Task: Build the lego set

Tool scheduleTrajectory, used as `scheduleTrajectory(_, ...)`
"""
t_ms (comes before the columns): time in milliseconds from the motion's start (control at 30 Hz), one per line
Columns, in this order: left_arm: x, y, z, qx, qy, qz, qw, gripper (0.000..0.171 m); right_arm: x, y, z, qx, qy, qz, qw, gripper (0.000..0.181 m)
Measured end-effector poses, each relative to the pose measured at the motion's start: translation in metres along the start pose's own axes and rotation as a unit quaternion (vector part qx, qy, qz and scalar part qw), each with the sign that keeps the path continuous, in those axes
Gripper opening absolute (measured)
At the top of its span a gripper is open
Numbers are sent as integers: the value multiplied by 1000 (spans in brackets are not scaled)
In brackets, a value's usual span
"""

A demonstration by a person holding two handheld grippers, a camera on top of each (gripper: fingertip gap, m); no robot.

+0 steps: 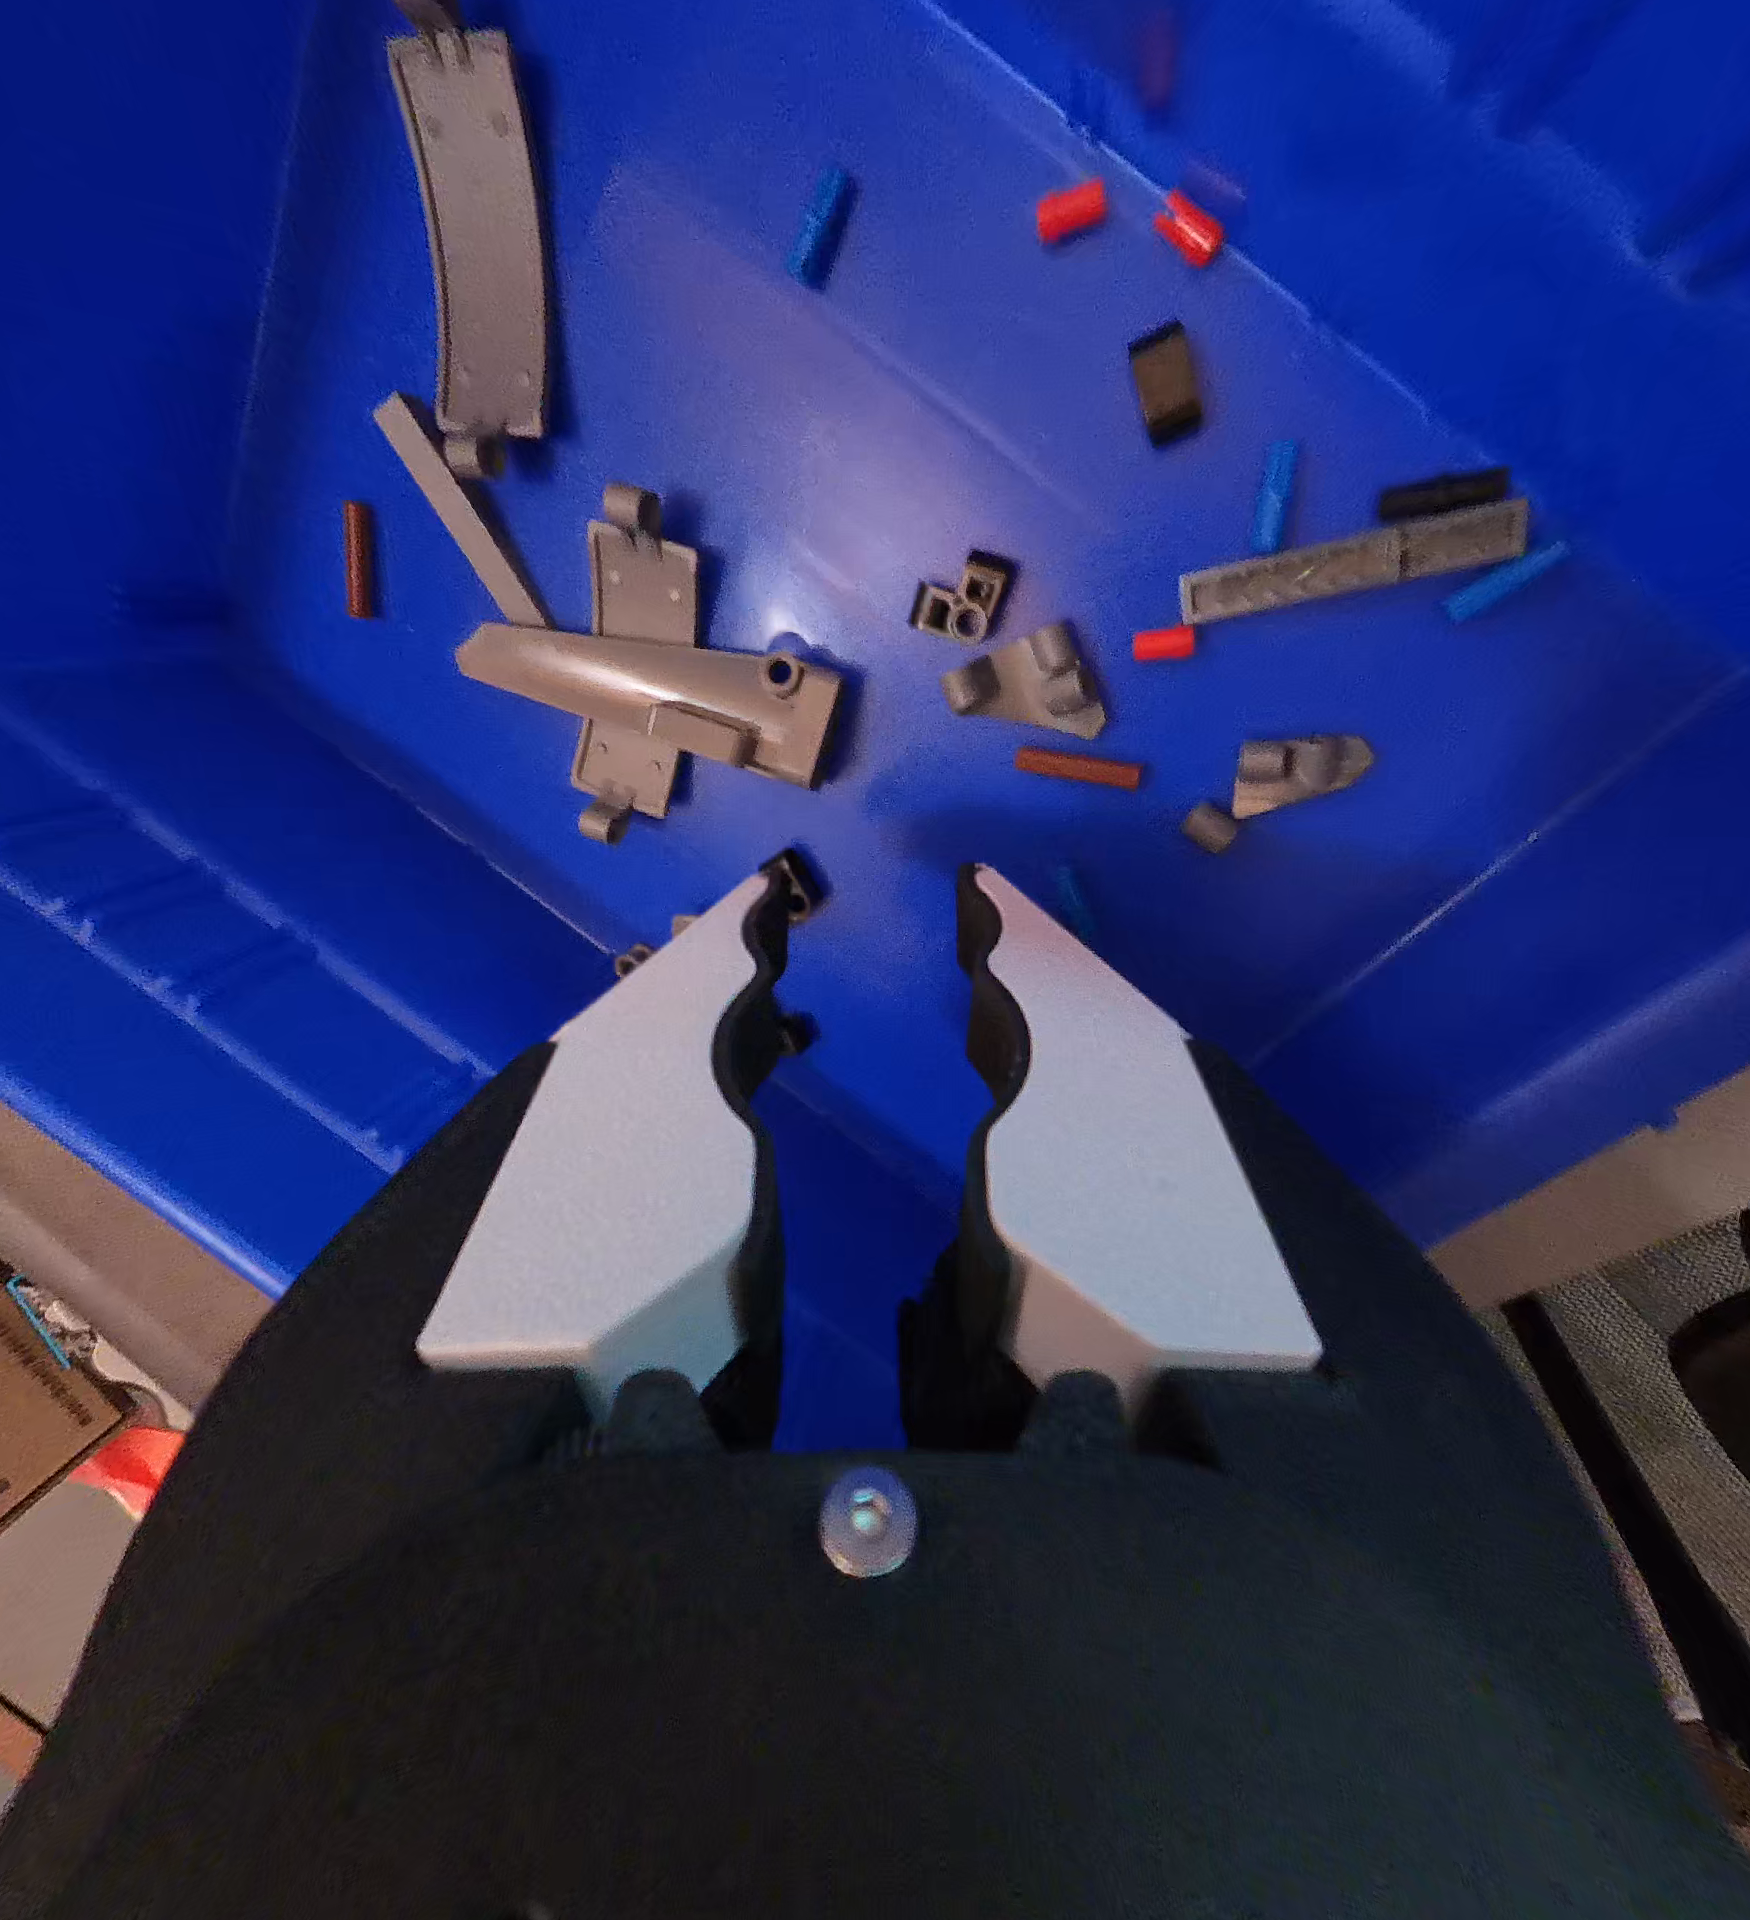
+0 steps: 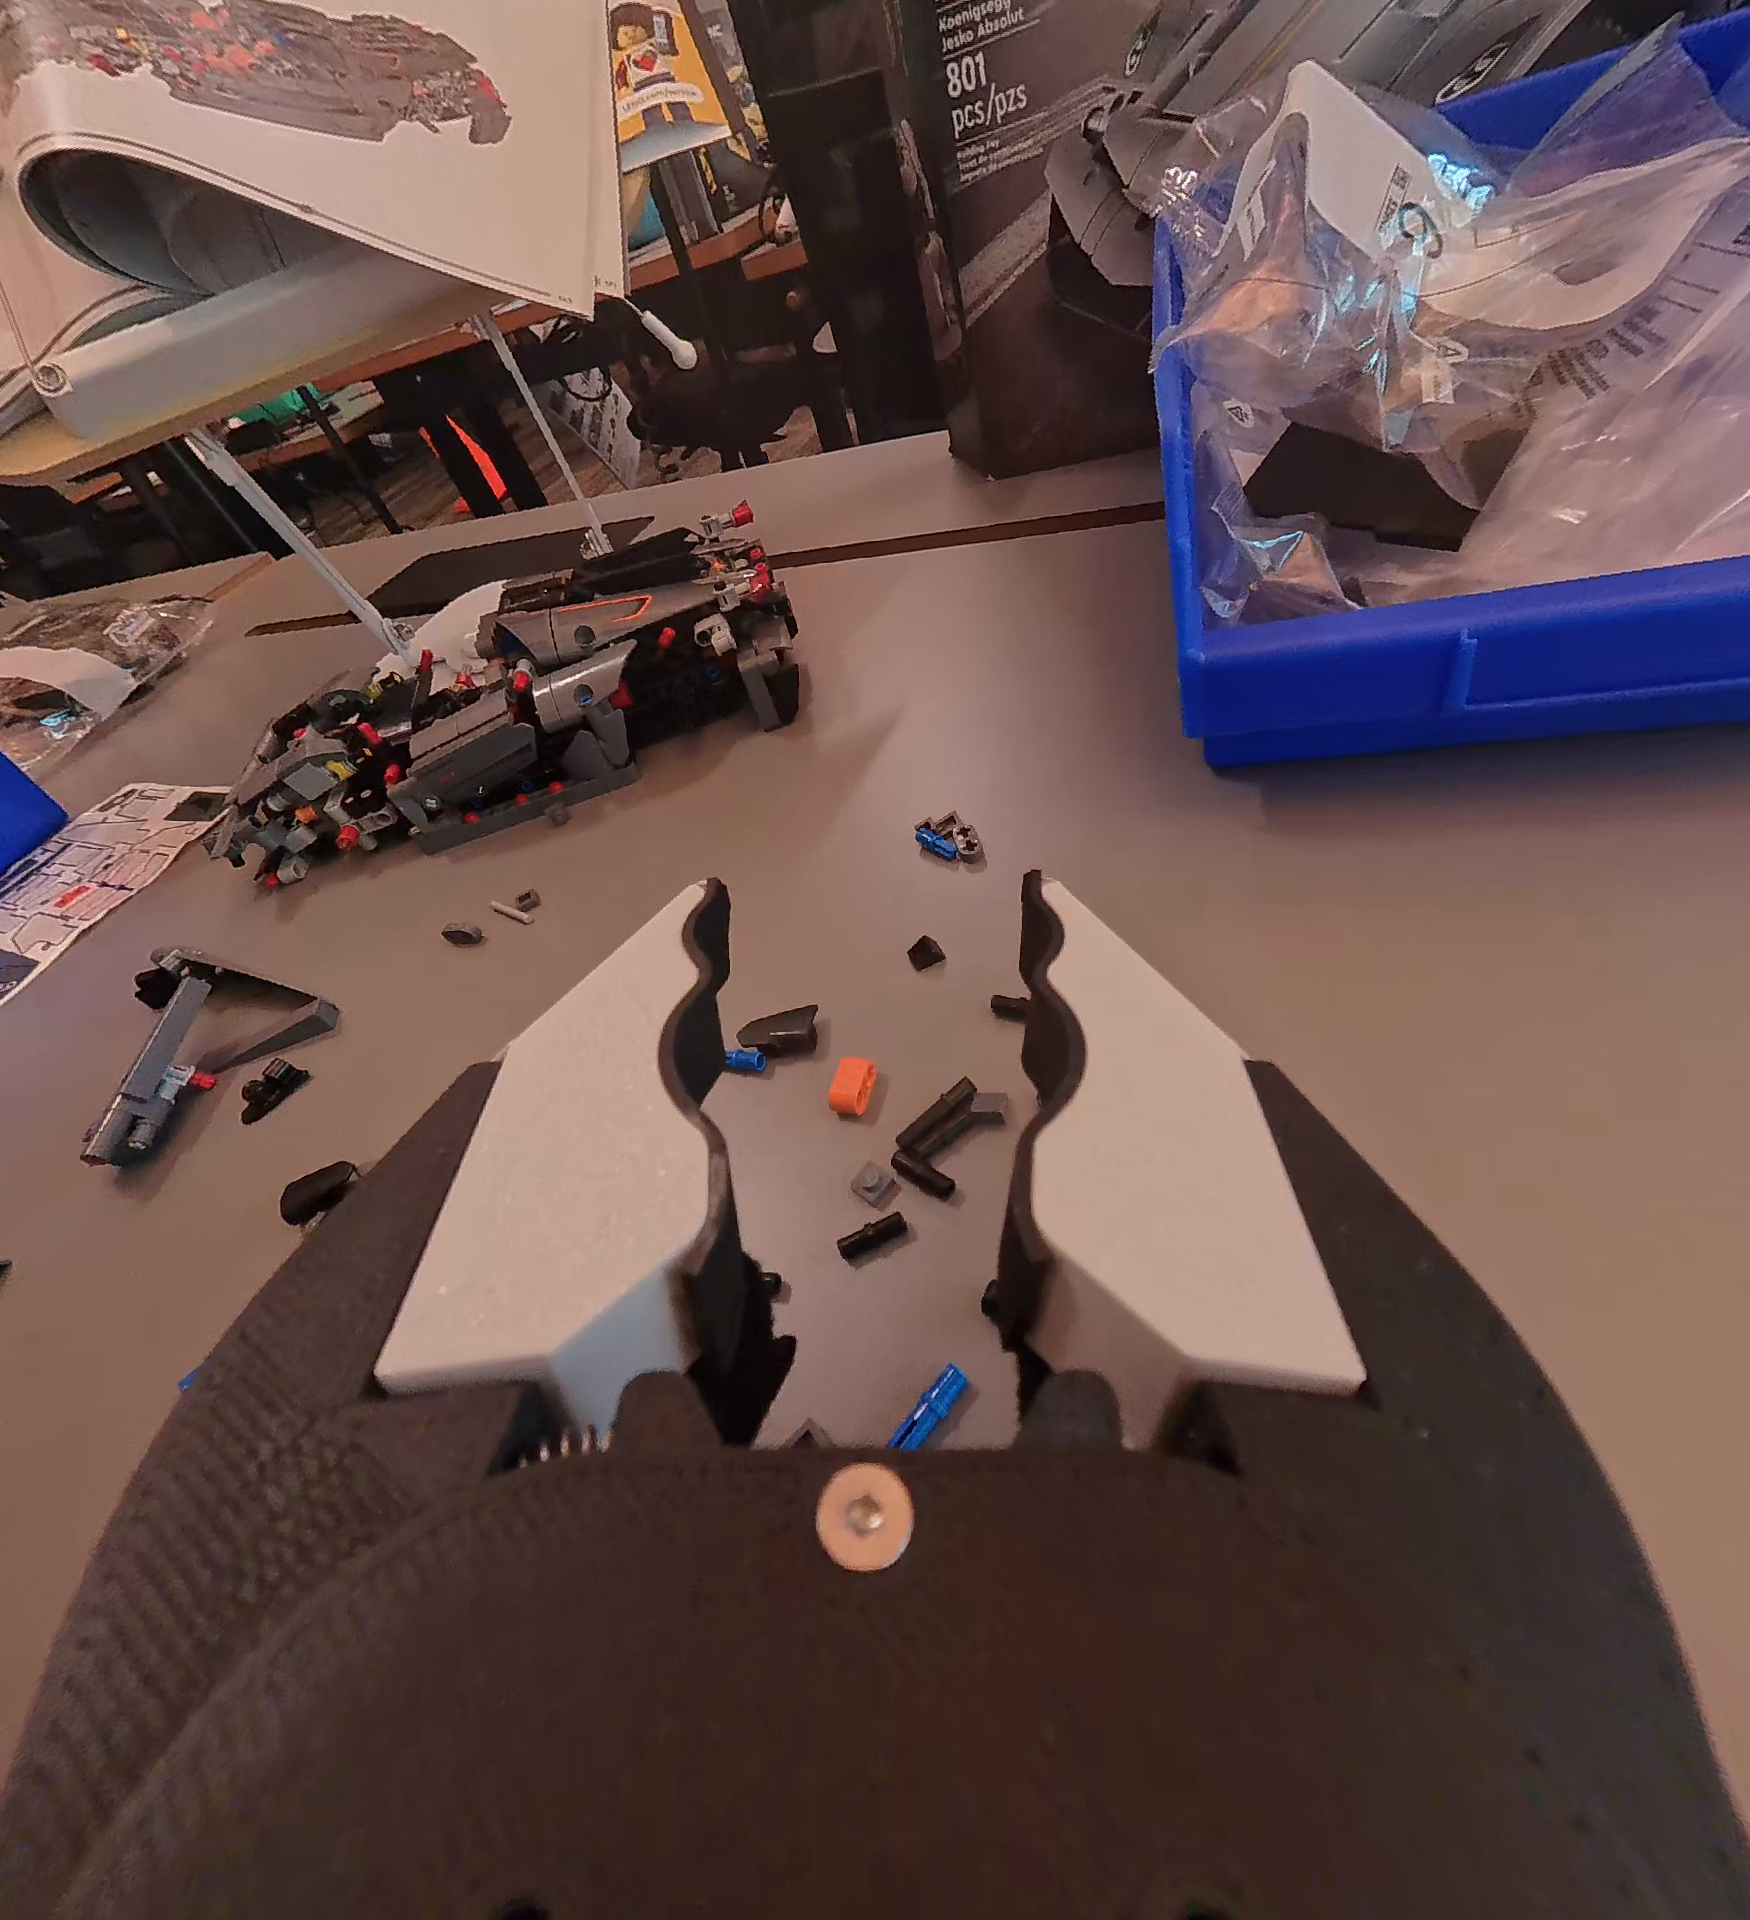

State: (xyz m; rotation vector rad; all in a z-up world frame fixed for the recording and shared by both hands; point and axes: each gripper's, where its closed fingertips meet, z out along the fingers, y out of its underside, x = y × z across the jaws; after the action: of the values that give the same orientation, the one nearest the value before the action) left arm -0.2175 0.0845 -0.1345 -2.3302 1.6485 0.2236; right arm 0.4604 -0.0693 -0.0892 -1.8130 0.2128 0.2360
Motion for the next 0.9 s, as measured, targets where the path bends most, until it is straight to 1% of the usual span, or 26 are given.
scheduleTrajectory(67, -6, -5, 5, -5, -4, 6, 1000, 34, 0, 0, 0, 1, 0, 0, 1000, 54)
scheduleTrajectory(100, -12, -7, 9, -11, -18, 13, 1000, 33, 0, 0, 0, 1, -1, 1, 1000, 54)
scheduleTrajectory(167, -13, -10, 17, -20, -17, 32, 999, 30, 0, -1, -1, 3, -1, 2, 1000, 54)
scheduleTrajectory(267, -16, -12, 26, -35, -26, 48, 998, 22, 0, -1, 0, 2, -1, 2, 1000, 54)
scheduleTrajectory(300, -17, -13, 28, -34, -31, 56, 997, 12, 0, 0, 0, 1, -1, 1, 1000, 54)
scheduleTrajectory(333, -18, -15, 29, -29, -36, 62, 997, 8, 0, 0, 0, -1, -1, 0, 1000, 54)
scheduleTrajectory(433, -19, -18, 28, -22, -41, 64, 997, 7, -1, 1, 1, -5, -1, -2, 1000, 54)
scheduleTrajectory(500, -23, -22, 19, -2, -51, 57, 997, 7, -1, 1, 1, -5, 0, -3, 1000, 54)
scheduleTrajectory(600, -45, -26, -9, 36, -80, 24, 996, 7, -1, 1, 1, -5, -1, -2, 1000, 54)
scheduleTrajectory(667, -66, -23, -31, 58, -106, -3, 993, 6, -1, 1, 1, -4, -2, -1, 1000, 54)
scheduleTrajectory(733, -77, -19, -46, 72, -110, -18, 991, 6, -1, 1, 1, -4, -2, 0, 1000, 54)
scheduleTrajectory(800, -86, -15, -54, 76, -118, -27, 990, 6, -1, 1, 1, -4, -2, 0, 1000, 54)
scheduleTrajectory(900, -87, -11, -52, 62, -118, -16, 991, 6, -1, 1, 1, -5, -3, 0, 1000, 54)
